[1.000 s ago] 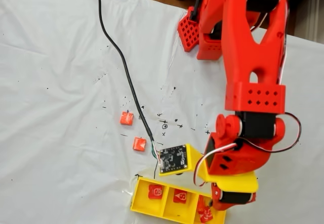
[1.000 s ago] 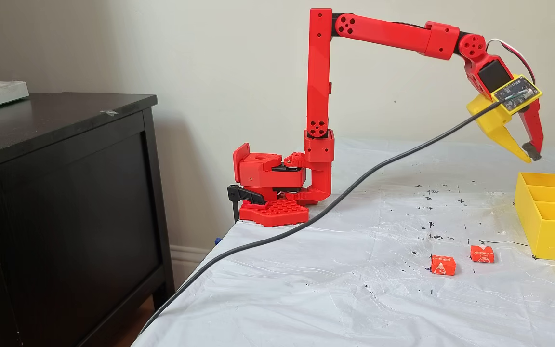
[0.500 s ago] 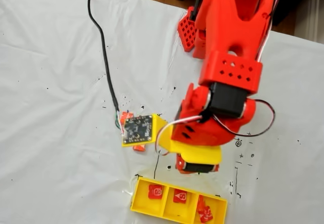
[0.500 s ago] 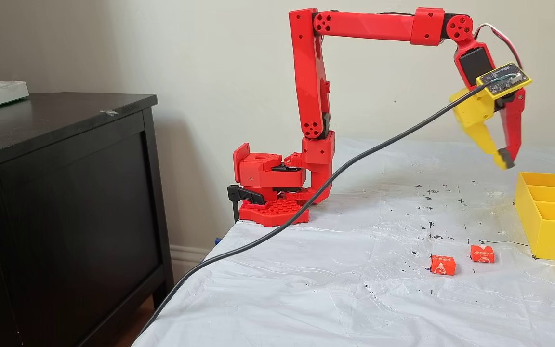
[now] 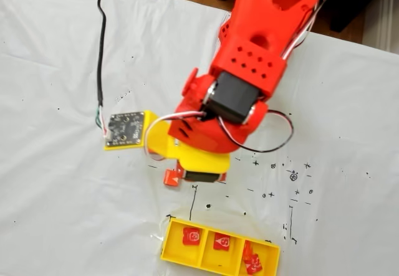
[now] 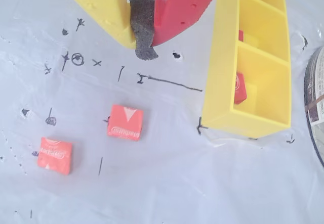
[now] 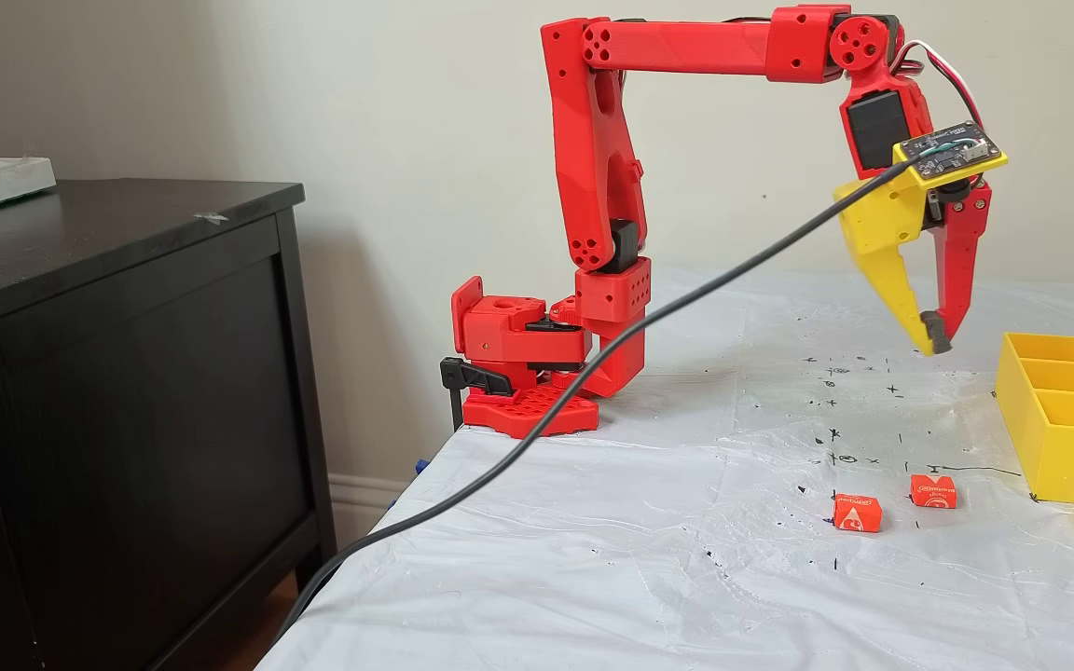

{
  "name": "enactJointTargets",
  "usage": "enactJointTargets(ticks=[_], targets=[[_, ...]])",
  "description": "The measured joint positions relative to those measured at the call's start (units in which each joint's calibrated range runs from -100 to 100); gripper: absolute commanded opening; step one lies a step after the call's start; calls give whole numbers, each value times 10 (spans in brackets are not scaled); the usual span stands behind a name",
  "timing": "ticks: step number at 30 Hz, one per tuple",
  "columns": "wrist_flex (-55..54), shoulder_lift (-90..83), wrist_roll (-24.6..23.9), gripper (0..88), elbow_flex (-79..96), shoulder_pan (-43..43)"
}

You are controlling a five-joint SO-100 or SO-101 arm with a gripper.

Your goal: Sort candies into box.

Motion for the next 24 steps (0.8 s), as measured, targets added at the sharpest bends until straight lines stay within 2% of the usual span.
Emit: enactJointTargets(ticks=[7, 12, 15, 24], targets=[[15, 70, 16, 25, -21, 44], [15, 85, 24, 171, -22, 50], [15, 108, 26, 227, -32, 59], [15, 165, 40, 254, -48, 68]])
